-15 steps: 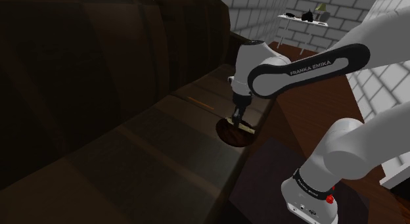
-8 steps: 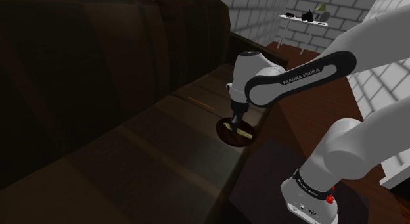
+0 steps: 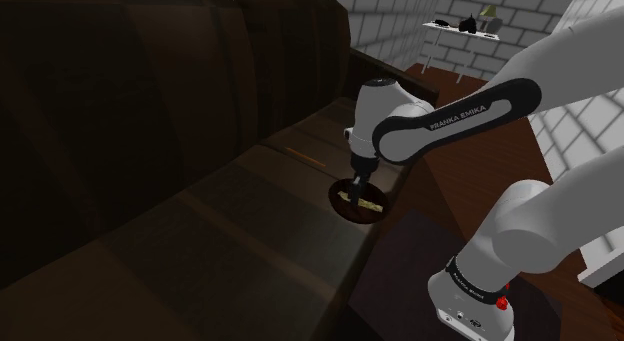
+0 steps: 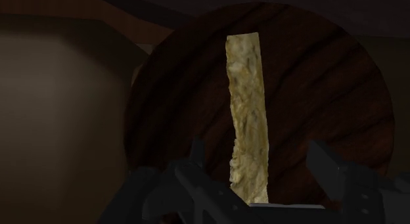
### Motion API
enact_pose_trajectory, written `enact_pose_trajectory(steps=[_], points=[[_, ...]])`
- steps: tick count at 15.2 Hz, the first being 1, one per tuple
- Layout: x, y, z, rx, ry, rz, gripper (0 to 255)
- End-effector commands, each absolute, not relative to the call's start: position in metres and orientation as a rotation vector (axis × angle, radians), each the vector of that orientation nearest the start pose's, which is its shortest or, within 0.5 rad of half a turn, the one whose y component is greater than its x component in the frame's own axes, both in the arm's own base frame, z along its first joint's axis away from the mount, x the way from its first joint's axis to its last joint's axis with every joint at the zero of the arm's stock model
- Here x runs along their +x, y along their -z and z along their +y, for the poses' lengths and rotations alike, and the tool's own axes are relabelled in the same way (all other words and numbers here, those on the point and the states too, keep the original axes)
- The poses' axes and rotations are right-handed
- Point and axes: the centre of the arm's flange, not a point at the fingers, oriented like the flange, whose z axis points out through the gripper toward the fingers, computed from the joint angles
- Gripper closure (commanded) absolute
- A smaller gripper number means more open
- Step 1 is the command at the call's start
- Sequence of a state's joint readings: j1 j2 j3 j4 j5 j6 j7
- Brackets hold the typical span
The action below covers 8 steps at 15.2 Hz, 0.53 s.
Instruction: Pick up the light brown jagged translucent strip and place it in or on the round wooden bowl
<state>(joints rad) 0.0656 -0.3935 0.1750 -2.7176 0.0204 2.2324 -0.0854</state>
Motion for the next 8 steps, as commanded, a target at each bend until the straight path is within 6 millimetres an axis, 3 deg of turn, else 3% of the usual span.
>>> enact_pose_trajectory(steps=[1,4,8], points=[[0.36,-0.337,0.084,-3.161,-0.148,-0.472,0],[0.36,-0.337,0.084,-3.161,-0.148,-0.472,0],[0.364,-0.387,0.088,-3.161,-0.148,-0.472,0]])
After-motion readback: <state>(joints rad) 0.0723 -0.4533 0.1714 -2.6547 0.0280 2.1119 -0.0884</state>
